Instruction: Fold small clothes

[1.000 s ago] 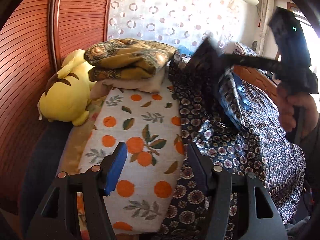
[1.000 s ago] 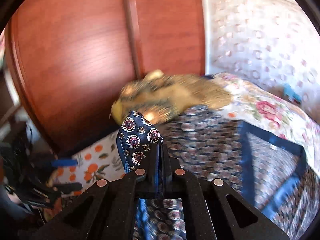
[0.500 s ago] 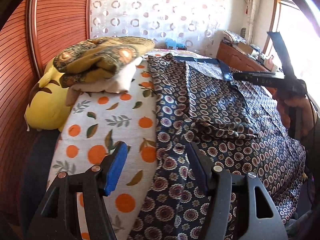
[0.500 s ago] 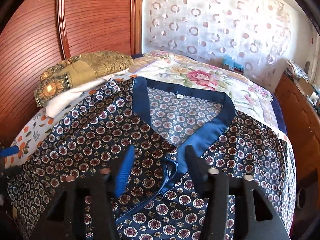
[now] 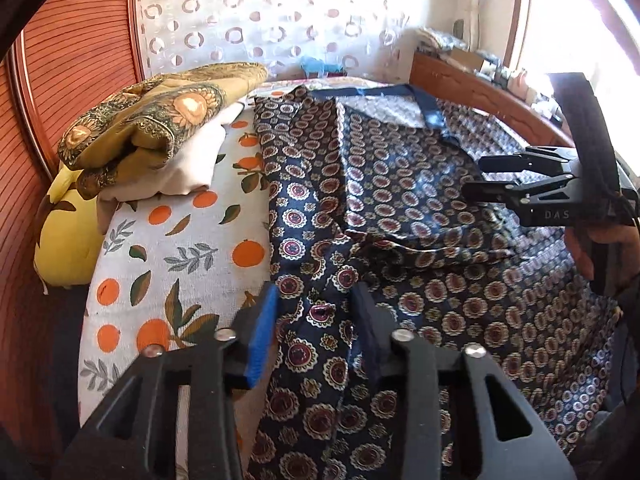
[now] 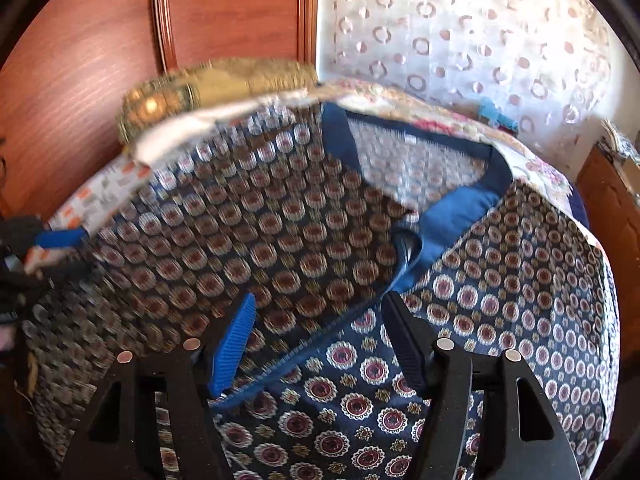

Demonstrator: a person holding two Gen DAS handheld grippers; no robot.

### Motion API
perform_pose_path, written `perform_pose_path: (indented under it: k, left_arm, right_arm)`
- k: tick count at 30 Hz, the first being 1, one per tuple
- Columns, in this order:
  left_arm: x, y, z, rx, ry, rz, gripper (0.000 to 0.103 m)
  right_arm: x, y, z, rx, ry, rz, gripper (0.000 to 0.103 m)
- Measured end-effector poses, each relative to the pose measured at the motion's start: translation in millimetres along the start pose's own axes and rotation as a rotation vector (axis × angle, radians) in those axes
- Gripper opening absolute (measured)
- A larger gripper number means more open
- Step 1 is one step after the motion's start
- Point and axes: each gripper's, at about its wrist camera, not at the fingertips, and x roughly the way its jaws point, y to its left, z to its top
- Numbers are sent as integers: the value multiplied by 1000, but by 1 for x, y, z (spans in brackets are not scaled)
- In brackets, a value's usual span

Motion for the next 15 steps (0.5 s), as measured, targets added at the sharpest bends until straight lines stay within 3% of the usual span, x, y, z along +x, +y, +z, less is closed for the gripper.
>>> perform_pose_path:
  k: [4,5,7,10,15]
  left_arm:
    - [-5,0,-3,26,-20,9,9]
    - [-7,1,-3,29,-29,16,7]
    - [-17,7,-3,7,-73,34,4]
    - [-35,34,-3,-105,-140,76,4]
    - [-39,50,-12,-134,-116,110,4]
  right_arm:
    - [-5,-3,2,32,-12,6,68]
    - [-8,-5,2,44,-19,19,68]
    - [-15,-5,3,50,-27,28,68]
    - [-26,-5,1,33,-30,33,68]
    - [-27,3,-3,15,-21,51,68]
